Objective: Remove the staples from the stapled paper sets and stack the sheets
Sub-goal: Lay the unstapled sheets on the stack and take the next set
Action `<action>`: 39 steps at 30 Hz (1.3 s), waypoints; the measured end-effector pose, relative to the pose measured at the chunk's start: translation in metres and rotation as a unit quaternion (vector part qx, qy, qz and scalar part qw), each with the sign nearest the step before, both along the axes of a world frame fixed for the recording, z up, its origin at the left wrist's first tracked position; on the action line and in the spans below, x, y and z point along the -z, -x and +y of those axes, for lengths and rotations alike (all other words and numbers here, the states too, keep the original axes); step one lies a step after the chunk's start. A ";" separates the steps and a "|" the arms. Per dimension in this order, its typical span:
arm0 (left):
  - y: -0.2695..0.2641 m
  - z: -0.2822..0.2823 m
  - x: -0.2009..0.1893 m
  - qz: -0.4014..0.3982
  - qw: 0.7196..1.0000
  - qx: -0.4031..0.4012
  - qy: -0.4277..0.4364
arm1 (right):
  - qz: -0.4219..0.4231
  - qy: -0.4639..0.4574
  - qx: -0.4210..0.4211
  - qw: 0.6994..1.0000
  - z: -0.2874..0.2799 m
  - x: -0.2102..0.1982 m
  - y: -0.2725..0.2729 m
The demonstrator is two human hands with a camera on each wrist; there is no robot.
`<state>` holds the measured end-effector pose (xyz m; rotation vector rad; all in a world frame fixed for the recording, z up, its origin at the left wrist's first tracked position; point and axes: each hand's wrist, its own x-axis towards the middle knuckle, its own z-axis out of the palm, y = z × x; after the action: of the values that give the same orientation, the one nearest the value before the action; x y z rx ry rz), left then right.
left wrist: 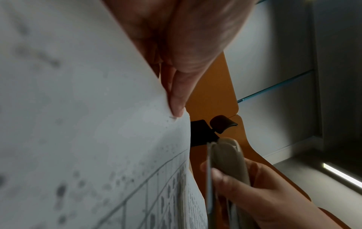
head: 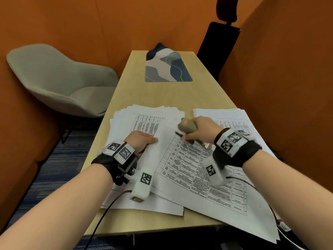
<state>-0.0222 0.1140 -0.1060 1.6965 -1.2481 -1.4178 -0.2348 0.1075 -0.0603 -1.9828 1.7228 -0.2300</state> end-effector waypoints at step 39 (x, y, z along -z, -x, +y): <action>0.014 0.021 -0.009 0.102 0.990 -0.092 -0.030 | 0.039 0.229 -0.070 0.970 0.038 0.025 -0.045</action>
<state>-0.0367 0.1347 -0.0975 1.6134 -0.9214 -1.4866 -0.1900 0.1458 -0.0850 -2.4609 1.6772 -0.5466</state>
